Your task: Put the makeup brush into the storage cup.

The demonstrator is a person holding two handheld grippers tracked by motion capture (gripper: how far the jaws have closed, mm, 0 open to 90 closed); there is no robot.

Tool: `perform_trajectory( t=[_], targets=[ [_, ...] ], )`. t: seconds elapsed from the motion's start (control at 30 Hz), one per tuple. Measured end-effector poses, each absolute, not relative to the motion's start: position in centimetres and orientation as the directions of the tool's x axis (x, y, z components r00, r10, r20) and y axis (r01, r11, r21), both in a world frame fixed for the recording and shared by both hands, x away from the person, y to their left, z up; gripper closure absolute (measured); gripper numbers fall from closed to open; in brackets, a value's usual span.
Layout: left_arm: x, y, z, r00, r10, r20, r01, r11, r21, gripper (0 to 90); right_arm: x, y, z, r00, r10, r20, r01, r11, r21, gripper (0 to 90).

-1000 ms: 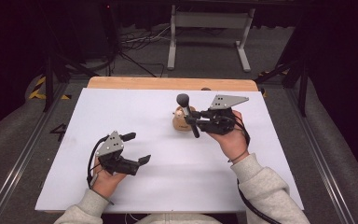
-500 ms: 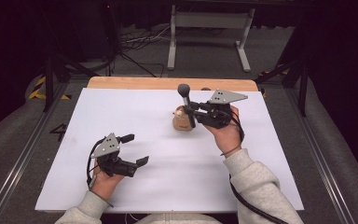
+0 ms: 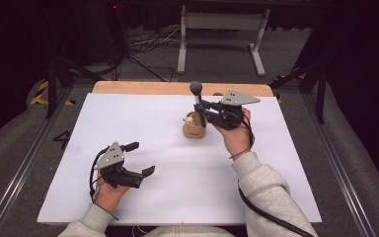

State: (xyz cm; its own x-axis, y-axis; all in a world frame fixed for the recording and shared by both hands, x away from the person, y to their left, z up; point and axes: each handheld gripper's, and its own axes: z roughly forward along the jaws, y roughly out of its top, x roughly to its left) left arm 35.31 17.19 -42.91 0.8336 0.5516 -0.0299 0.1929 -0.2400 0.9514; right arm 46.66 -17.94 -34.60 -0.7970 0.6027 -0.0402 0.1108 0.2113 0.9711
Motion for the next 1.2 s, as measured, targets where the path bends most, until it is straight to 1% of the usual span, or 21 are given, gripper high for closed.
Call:
perform_trajectory(
  t=[0.3,0.83,1.2],
  targets=[
    [35.3,17.4,-42.9,0.828,0.561,-0.02,0.184,-0.237,0.954,1.7,48.1,-17.7,-35.1,-0.748,0.663,-0.027,0.133,0.19,0.973,72.8],
    [35.2,17.6,-42.9,0.823,0.568,-0.019,0.186,-0.237,0.954,1.4,49.6,-16.9,-36.4,-0.729,0.683,-0.045,0.111,0.183,0.977,72.7],
    [35.2,17.5,-43.0,0.822,0.569,-0.026,0.191,-0.232,0.954,1.3,50.2,-16.9,-37.7,-0.728,0.686,-0.017,0.117,0.148,0.982,72.6]
  ],
)
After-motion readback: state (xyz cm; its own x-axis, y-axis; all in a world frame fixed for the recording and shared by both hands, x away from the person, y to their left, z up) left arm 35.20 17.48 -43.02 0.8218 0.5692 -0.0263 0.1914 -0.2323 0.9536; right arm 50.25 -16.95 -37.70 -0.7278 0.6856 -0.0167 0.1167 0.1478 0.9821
